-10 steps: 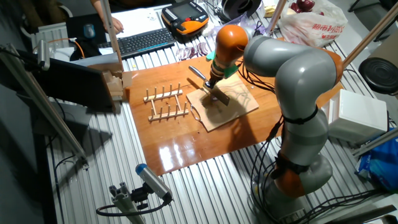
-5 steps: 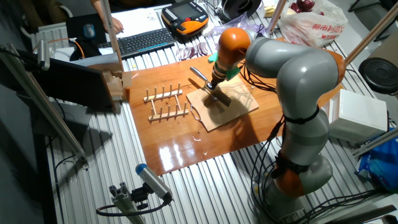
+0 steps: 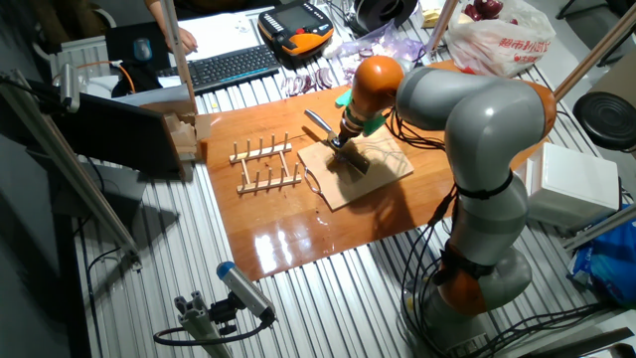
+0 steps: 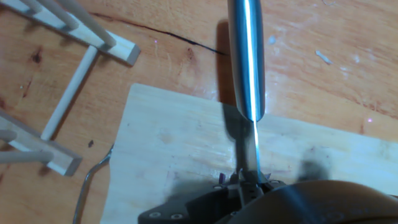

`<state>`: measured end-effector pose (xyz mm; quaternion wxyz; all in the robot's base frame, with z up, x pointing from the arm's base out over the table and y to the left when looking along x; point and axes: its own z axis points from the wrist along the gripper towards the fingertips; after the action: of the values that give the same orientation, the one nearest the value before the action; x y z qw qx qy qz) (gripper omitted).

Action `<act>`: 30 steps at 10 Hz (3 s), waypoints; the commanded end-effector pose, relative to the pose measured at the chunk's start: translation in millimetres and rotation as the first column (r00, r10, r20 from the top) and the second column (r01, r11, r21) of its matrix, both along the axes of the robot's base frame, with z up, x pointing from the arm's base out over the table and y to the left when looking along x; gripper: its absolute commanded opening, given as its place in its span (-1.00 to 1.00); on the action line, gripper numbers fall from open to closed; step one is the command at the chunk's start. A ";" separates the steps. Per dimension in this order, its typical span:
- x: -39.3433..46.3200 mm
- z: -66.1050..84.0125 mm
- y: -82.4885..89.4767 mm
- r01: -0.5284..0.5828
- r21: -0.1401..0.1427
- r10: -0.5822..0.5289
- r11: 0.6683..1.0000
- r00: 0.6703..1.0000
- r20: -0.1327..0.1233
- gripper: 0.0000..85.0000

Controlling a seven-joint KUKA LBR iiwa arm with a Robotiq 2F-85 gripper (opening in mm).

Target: Chop the onions

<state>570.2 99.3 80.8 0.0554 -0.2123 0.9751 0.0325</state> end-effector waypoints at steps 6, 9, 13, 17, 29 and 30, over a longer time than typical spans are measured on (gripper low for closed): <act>4.3 21.7 5.4 0.006 -0.018 -0.006 1.000 1.000 -0.013 -1.00; 5.3 16.8 0.8 0.005 -0.016 -0.005 1.000 1.000 -0.010 -1.00; 5.2 4.4 -4.6 0.020 -0.010 -0.020 1.000 1.000 0.001 -1.00; 4.4 -7.8 -5.4 0.027 0.002 -0.027 1.000 0.999 0.029 -1.00; 16.1 15.5 2.0 0.036 -0.007 -0.036 0.999 0.999 0.009 -1.00; 16.2 15.3 1.9 0.036 -0.007 -0.036 0.999 0.999 0.009 -1.00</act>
<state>586.5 101.1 95.7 0.0596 -0.1953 0.9785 0.0273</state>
